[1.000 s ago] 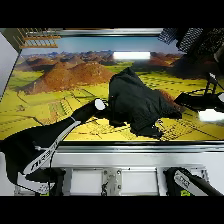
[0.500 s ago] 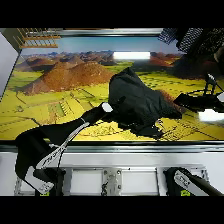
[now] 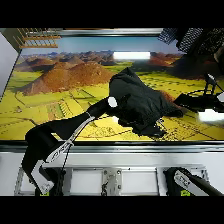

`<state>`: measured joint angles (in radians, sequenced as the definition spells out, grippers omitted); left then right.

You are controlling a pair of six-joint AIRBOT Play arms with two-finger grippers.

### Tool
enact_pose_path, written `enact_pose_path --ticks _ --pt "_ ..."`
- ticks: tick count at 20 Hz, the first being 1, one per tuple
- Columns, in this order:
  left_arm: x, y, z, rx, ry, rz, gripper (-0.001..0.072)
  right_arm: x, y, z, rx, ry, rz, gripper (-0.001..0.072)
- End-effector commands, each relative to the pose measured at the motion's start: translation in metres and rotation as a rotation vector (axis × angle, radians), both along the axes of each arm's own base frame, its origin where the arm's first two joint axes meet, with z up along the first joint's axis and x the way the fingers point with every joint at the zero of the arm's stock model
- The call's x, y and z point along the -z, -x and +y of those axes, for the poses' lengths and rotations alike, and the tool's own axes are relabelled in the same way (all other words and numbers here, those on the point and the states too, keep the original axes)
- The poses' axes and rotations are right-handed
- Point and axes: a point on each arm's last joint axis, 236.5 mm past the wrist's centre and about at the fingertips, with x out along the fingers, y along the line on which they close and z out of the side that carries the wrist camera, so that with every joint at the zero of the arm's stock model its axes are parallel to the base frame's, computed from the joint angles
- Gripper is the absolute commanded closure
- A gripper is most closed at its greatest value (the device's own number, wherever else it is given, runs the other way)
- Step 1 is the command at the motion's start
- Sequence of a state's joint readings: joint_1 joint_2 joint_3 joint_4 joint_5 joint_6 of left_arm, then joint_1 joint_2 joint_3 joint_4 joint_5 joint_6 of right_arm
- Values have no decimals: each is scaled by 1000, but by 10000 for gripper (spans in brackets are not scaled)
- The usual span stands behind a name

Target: Fold the clothes and pants, and hang the long-sleeved shirts on hangers.

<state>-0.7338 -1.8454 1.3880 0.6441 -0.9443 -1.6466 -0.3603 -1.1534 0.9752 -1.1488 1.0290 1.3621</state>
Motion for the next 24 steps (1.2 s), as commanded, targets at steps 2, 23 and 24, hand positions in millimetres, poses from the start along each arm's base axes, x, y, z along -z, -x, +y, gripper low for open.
enact_pose_path --ticks 2,23,24 --pt "3 -5 -3 -24 -28 -19 245 0 0 0 0 -2 2 81" --pt "-76 -84 78 -145 -82 -331 696 -10 10 2 -16 16 1 80" --pt "-85 -86 100 -160 -105 -363 696 -7 15 0 -24 30 21 80"
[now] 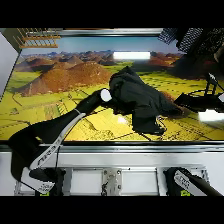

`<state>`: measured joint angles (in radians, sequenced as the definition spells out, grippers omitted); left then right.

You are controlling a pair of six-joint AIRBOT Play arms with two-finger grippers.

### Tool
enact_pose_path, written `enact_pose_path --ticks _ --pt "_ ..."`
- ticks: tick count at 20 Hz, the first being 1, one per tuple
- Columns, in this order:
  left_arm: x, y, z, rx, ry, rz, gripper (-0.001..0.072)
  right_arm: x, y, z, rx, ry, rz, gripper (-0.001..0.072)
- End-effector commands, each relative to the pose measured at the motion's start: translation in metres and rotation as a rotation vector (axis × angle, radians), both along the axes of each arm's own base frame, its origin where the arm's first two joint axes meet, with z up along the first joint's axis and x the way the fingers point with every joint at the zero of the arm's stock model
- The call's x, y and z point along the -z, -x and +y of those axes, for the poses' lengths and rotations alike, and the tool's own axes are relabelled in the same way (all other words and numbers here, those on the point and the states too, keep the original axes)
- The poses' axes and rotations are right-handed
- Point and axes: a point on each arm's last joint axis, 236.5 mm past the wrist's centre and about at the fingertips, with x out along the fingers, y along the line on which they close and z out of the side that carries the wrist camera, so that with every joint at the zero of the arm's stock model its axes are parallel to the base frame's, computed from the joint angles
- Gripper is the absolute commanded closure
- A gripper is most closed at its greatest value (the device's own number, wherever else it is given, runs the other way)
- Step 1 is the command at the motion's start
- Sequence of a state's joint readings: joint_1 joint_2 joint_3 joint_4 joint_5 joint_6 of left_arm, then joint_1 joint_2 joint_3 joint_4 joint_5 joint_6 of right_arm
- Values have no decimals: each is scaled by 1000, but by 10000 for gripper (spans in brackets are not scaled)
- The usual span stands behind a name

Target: Fold the clothes and pants, and hang the long-sleeved shirts on hangers.

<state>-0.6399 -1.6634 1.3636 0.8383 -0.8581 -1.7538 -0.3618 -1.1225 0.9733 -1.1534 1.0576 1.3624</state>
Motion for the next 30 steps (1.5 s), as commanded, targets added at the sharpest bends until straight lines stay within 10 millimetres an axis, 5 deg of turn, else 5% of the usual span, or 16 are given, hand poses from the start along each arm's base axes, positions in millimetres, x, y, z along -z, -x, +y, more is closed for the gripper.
enact_pose_path --ticks 1,7,11,15,19,25,30 --pt "-28 -14 71 -23 -105 -143 696 5 14 -4 -20 37 45 79" --pt "-3 23 142 -32 -189 -84 696 60 36 18 0 -105 173 44" --pt "26 43 157 -38 -222 -10 696 93 39 73 -46 -328 236 44" --pt "34 46 160 -44 -230 -1 696 124 64 128 -164 -370 367 44" --pt "32 43 159 -51 -226 -13 696 128 78 180 -287 -392 413 44" --pt "32 40 159 -58 -222 -22 696 127 91 227 -381 -413 430 46" --pt "32 40 159 -58 -222 -21 696 129 90 235 -383 -388 419 58"
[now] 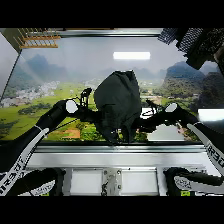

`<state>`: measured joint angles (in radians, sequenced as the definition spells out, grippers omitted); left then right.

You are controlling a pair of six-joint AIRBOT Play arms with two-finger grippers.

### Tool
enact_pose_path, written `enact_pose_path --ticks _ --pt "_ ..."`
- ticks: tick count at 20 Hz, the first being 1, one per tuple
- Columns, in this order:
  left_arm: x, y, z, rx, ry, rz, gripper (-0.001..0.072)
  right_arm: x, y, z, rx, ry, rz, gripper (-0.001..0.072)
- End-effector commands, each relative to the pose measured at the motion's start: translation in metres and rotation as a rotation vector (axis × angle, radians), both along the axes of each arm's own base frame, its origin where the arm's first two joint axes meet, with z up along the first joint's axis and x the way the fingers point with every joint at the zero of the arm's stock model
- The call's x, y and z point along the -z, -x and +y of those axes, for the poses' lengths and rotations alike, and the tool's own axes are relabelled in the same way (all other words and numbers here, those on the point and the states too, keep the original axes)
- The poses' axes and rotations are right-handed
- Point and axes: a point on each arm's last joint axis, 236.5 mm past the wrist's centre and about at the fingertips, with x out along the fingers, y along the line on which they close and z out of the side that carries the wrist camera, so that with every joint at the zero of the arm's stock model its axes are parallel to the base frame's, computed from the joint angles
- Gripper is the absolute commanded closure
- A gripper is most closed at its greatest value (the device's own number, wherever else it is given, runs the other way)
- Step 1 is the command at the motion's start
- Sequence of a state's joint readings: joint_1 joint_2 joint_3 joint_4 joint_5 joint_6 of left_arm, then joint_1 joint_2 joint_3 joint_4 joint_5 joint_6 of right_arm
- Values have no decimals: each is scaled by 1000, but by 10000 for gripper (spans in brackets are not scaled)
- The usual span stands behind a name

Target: Fold the clothes and pants, and hang the long-sleeved shirts on hangers.

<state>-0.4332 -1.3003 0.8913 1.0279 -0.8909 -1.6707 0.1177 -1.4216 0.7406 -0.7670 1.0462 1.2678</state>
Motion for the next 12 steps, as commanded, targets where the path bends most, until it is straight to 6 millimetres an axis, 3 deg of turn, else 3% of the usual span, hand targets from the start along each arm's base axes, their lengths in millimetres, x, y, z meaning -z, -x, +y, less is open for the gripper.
enact_pose_path --ticks 1,10,11,12 --pt "-1 -1 0 -3 2 -1 696 2 -2 5 3 7 -11 58" --pt "-1 -2 0 -7 4 -7 696 6 -4 8 -20 36 -42 62" --pt "-1 -2 0 -7 4 -7 696 6 -4 8 -18 37 -45 147" --pt "-1 -2 0 -7 4 -7 696 6 -6 8 -14 39 -50 373"
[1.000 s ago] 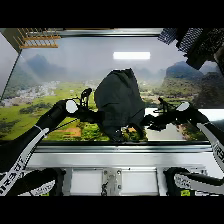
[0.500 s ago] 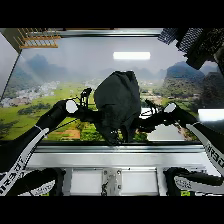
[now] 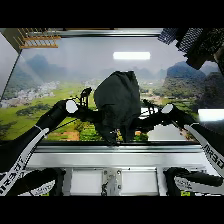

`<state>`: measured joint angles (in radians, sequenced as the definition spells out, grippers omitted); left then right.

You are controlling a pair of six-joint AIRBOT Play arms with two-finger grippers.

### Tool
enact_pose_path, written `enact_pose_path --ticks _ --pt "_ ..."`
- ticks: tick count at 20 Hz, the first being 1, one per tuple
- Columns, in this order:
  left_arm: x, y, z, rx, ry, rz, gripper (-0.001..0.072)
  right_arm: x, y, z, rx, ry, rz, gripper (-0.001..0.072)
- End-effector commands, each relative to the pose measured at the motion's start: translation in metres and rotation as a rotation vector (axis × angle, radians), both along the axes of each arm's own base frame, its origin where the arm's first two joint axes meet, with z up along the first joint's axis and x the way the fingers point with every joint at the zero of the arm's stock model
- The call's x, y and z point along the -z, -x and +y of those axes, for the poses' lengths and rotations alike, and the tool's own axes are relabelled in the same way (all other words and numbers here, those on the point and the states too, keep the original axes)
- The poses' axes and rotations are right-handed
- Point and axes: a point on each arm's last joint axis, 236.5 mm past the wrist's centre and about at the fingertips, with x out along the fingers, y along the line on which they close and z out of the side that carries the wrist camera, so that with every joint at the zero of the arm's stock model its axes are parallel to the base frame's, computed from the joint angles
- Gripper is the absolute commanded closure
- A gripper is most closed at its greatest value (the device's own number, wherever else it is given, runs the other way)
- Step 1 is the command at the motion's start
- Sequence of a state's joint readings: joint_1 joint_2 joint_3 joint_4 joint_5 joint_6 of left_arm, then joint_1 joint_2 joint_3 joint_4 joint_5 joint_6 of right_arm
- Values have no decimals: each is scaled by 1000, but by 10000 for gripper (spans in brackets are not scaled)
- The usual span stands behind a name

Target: Fold the clothes and pants, and hang the long-sleeved shirts on hangers.

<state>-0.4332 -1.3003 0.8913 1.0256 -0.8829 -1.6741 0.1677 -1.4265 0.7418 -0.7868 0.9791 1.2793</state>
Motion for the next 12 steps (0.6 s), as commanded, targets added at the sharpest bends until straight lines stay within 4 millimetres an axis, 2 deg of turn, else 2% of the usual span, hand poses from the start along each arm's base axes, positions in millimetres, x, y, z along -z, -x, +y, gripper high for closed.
enact_pose_path --ticks 1,2,3,4,6,7,8,9,11,12 --pt "0 0 0 0 0 -3 696 -1 -3 1 4 1 -13 437" --pt "0 0 0 1 0 -2 696 -1 -4 1 6 2 -15 462" --pt "0 0 0 1 0 -2 696 -1 -4 1 5 2 -16 553" --pt "0 0 0 1 0 -2 696 -2 -5 1 1 2 -22 689" --pt "-3 -1 0 1 3 -10 696 -4 -10 -4 -30 25 -51 694" --pt "-13 -5 -1 4 11 -33 696 -9 -14 -11 -72 61 -80 694" --pt "-35 -15 -3 -1 35 -83 696 -21 -20 -24 -126 118 -120 694" --pt "-67 -28 -5 -8 67 -153 696 -39 -30 -39 -169 179 -163 694" --pt "-162 -51 -4 -25 154 -351 696 -105 -56 -71 -232 302 -304 694" --pt "-222 -56 -3 -31 206 -475 696 -152 -69 -84 -230 347 -404 694"
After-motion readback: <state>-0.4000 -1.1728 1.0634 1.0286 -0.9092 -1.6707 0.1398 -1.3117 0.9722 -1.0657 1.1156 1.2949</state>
